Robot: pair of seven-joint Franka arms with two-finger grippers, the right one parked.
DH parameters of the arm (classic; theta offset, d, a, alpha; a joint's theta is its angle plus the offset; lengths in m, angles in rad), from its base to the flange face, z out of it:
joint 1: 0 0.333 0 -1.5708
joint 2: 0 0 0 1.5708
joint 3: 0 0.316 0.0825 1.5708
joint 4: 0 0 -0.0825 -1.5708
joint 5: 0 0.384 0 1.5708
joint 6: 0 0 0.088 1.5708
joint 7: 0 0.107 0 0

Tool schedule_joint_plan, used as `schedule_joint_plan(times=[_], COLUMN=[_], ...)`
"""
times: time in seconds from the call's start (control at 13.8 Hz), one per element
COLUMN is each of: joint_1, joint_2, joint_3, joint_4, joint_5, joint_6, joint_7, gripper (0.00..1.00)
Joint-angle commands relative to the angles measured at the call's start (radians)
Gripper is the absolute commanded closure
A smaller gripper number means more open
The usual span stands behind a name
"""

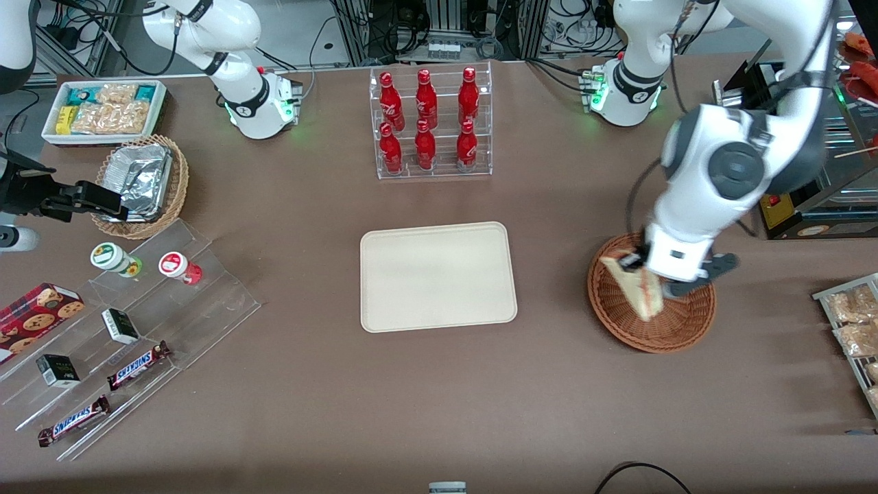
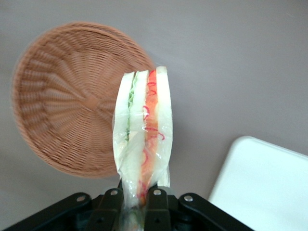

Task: Place sandwich from basket to tray
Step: 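Lift the sandwich and carry it over the cream tray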

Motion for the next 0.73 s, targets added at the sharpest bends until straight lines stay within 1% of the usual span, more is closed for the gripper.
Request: schedule_joint_plan(times=[0.0,0.15,0.29,0.51,0.65], joint_1=[-0.118,-0.211,-0.280,-0.375,-0.406], joint_2=[0.038,0.093,0.159,0.279,0.339], joint_3=[0.006,0.006,0.006,0.007,0.006], joint_4=[0.073,0.136,0.202,0.287,0.329], joint_5=[0.014,0.013,0.016,0.025,0.020], joint_6=[-0.027,-0.028,-0.028,-0.022,-0.012], joint_7=[-0.042,-0.045,-0.070,-0.119,-0.121], gripper=[1.00,1.00,1.00,1.00,1.00])
